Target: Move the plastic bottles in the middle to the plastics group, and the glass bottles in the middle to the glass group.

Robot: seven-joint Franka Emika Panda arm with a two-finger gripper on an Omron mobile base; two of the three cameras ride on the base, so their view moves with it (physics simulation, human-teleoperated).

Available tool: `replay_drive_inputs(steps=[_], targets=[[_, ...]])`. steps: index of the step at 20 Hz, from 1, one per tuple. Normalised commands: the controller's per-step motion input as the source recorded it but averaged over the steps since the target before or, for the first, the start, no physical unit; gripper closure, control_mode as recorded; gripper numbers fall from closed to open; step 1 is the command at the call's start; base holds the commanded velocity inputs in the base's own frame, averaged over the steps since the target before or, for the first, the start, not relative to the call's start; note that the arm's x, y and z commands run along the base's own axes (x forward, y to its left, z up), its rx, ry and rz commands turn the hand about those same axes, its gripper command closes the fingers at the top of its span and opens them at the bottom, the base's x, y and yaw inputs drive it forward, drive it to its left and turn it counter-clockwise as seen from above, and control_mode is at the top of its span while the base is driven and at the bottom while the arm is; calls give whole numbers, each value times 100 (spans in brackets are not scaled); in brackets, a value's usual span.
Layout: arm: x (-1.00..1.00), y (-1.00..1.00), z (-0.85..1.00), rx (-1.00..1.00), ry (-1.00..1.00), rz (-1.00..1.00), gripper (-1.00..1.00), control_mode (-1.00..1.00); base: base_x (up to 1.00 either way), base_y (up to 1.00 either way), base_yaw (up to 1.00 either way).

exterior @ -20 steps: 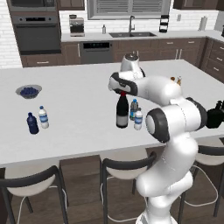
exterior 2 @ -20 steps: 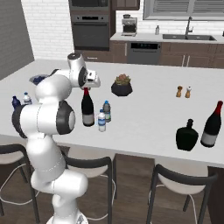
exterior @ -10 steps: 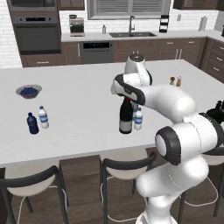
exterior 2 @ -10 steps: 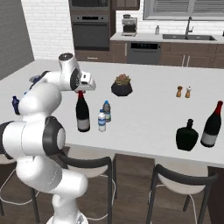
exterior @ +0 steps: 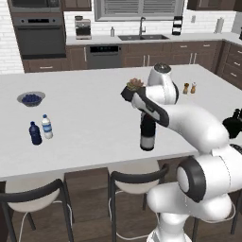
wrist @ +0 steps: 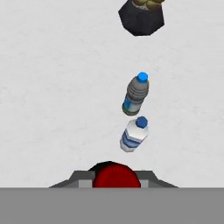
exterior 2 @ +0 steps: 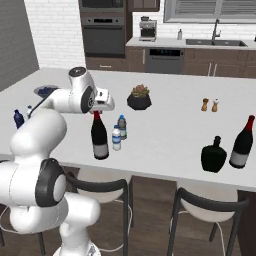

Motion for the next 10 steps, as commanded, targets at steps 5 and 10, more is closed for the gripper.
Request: replay_drive_inputs(steps=[5,10], targets=[[-3,-68,0,-4,0,0,100,-100,0,0,0],[2,-74,0,-1,0,0,100,-100,0,0,0]])
